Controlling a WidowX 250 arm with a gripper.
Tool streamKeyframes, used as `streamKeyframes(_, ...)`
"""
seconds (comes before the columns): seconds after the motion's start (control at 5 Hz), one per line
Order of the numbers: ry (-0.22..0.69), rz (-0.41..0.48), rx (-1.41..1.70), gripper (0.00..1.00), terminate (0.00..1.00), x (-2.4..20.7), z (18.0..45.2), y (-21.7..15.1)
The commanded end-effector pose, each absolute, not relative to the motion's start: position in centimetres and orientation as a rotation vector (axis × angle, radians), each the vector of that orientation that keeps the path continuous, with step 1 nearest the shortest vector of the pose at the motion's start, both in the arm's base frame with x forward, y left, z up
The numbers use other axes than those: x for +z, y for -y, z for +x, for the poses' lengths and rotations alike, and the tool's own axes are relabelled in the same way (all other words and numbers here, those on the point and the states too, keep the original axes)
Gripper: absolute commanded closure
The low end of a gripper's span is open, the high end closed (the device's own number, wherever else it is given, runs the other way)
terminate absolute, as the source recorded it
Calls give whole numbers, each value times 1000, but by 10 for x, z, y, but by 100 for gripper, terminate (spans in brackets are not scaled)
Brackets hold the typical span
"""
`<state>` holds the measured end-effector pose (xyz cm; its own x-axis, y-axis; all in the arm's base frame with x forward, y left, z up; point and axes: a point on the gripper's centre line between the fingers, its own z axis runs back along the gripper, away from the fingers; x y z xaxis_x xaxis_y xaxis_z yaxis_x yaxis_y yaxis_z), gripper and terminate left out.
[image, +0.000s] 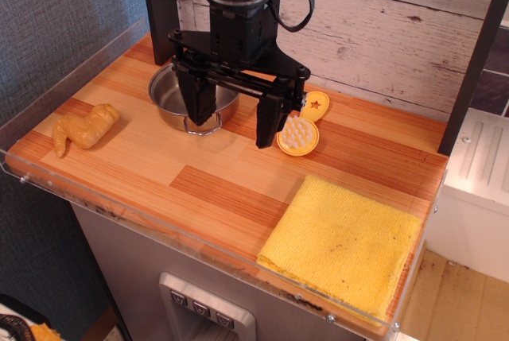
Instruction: Pick up the pot and place it on the yellow cloth
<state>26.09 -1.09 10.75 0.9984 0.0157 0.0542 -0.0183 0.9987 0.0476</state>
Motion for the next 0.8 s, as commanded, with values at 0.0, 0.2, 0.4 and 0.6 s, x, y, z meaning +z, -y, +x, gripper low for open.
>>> streamKeyframes(0.0,54,48,17,0,0,107,261,11)
streamKeyframes(0.2,77,-30,34,0,0,105,276,2)
streamKeyframes(0.4,129,-58,61,0,0,111,302,-14)
streamKeyframes(0.6,162,-45,114,0,0,116,326,-38)
